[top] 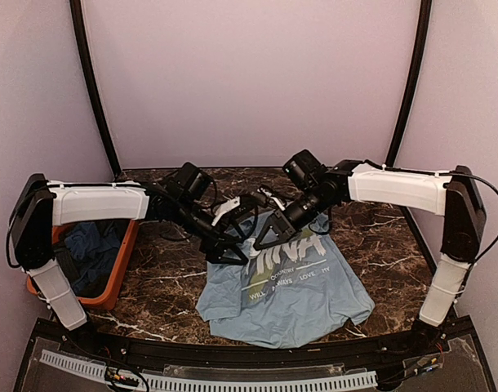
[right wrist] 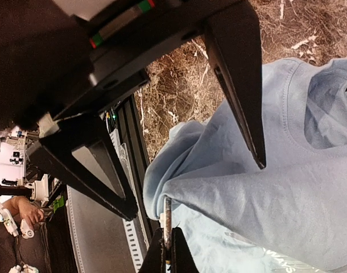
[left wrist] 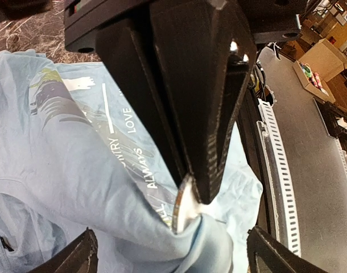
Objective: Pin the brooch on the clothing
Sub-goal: Pin the brooch to the flattened clothing.
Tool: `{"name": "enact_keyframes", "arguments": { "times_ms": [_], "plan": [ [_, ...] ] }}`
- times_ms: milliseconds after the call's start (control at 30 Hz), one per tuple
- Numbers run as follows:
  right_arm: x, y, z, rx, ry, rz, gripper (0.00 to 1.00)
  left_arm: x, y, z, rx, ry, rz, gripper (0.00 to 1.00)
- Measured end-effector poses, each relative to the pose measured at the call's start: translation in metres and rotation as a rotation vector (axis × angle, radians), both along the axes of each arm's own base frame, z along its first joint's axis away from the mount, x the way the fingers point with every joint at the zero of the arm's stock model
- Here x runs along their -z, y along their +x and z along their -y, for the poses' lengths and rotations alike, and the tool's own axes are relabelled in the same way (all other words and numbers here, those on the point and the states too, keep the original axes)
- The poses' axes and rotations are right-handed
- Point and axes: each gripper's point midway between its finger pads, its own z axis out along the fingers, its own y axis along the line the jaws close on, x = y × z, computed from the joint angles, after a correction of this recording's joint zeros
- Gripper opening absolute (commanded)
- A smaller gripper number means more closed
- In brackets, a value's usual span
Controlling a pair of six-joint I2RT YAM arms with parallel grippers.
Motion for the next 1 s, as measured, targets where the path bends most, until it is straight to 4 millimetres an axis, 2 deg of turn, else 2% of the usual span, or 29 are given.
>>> {"name": "enact_keyframes", "arguments": {
  "times_ms": [200, 267, 367, 467, 633, 800, 900, 1000],
  "plan": [
    [0.006, -0.012, 0.006, -0.018, -0.001, -0.032, 0.00, 0.001, -0.001, 0.000, 0.007, -0.002, -0.009, 0.74],
    [0.009, -0.014, 0.007, -0.019, 0.000, -0.041, 0.00, 0.005, -0.003, 0.001, 0.015, 0.003, -0.012, 0.65],
    [0.018, -0.020, 0.008, -0.021, -0.006, -0.068, 0.00, 0.011, -0.009, 0.005, 0.031, 0.015, -0.026, 0.41],
    [0.030, -0.033, 0.007, -0.037, -0.022, -0.095, 0.00, 0.019, -0.017, 0.009, 0.047, 0.037, -0.049, 0.35],
    [0.046, -0.048, 0.009, -0.049, -0.036, -0.134, 0.00, 0.033, -0.029, 0.011, 0.054, 0.091, -0.089, 0.36],
    [0.050, -0.050, 0.009, -0.049, -0.018, -0.154, 0.00, 0.037, -0.029, 0.010, 0.033, 0.138, -0.088, 0.58],
    [0.053, -0.053, 0.009, -0.052, -0.006, -0.171, 0.00, 0.040, -0.030, 0.008, 0.027, 0.159, -0.087, 0.75],
    [0.056, -0.057, 0.010, -0.062, 0.010, -0.181, 0.00, 0.042, -0.032, 0.007, 0.025, 0.169, -0.096, 0.82]
  ]
}}
